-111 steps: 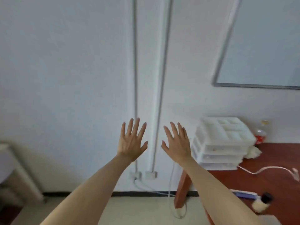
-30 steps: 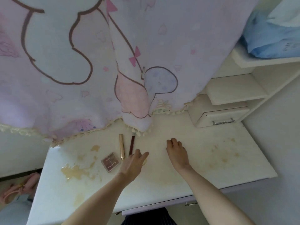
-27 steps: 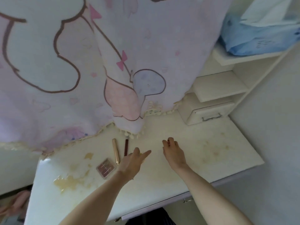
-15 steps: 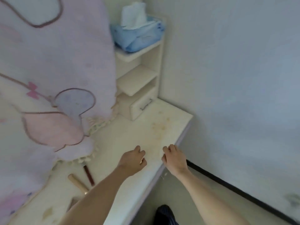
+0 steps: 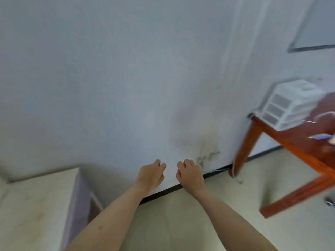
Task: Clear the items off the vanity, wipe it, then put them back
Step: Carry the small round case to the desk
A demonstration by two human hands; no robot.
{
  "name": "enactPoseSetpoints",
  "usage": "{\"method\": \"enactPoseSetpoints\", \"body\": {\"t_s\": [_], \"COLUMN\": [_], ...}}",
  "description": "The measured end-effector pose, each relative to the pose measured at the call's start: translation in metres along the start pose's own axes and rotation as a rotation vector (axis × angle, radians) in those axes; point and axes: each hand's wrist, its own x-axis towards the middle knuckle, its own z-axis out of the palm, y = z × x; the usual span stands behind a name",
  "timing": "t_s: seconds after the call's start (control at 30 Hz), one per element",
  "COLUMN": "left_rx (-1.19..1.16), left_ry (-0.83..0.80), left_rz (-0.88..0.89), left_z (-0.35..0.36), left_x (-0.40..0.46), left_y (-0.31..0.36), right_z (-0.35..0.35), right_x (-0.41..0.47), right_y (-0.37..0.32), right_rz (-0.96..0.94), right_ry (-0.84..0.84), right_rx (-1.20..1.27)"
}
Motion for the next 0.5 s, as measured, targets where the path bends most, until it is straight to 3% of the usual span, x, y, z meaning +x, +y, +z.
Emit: {"method": "enactPoseSetpoints", "body": {"t_s": [0.23,0.5], "left_rx": [-0.135,-0.155], "left_ry": [0.117,0.083], "left_rz": [0.344,0.68], "left_z": [0.001,0.027], "left_x": [0.137,0.266], "left_y": [0.139,0.275], "right_z": [-0.034,-0.05], "right_x": [-0.032,-0.068], "right_y": [0.179,0.321], "right_rz": [0.306,0.641], "right_ry": [-0.001,-0.167], "right_rx": [-0.143,-0.255]}}
